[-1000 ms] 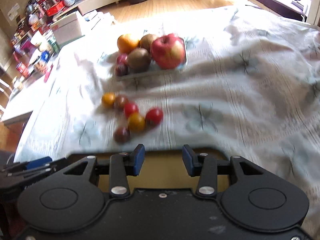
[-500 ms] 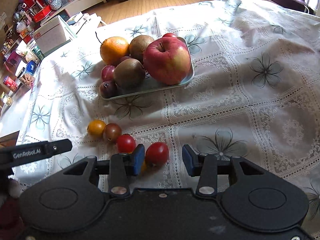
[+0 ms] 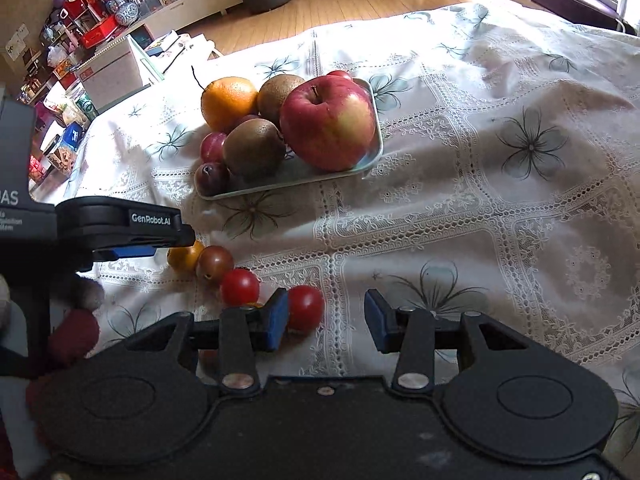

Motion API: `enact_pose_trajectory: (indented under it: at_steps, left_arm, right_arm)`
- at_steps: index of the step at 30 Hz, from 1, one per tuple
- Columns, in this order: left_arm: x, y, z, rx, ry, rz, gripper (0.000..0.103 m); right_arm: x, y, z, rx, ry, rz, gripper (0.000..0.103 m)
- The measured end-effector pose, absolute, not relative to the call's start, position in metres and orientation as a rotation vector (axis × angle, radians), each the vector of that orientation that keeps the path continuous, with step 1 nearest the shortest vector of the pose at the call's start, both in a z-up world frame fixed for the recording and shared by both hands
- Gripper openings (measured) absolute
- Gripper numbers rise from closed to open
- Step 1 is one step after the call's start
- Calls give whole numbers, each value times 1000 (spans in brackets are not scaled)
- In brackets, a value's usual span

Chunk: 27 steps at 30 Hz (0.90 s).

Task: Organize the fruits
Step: 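Move the left tool toward an orange tomato while the right tool approaches a red tomato, then grasp the orange tomato with the left tool while the right tool grasps the red tomato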

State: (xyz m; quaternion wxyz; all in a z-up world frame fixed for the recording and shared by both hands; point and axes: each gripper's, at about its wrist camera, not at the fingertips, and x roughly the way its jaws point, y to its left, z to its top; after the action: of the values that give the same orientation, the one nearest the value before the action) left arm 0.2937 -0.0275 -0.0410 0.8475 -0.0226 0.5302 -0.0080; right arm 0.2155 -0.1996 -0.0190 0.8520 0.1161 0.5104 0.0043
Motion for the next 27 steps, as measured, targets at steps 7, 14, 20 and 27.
enact_pose_trajectory:
  at_steps: [7, 14, 20, 27]
  left_arm:
    - [304, -31, -60, -60, 1160, 41, 50]
    - [312, -27, -76, -68, 1185, 58, 55]
    - [307, -22, -74, -64, 1186, 20, 47]
    - [299, -10, -67, -76, 1188, -26, 46]
  right_arm:
    - [215, -199, -23, 246, 1078, 19, 45]
    - [222, -190, -27, 249, 1094, 22, 45]
    - [236, -184, -40, 310, 1129, -8, 45]
    - [246, -173, -56, 302, 1166, -66, 45]
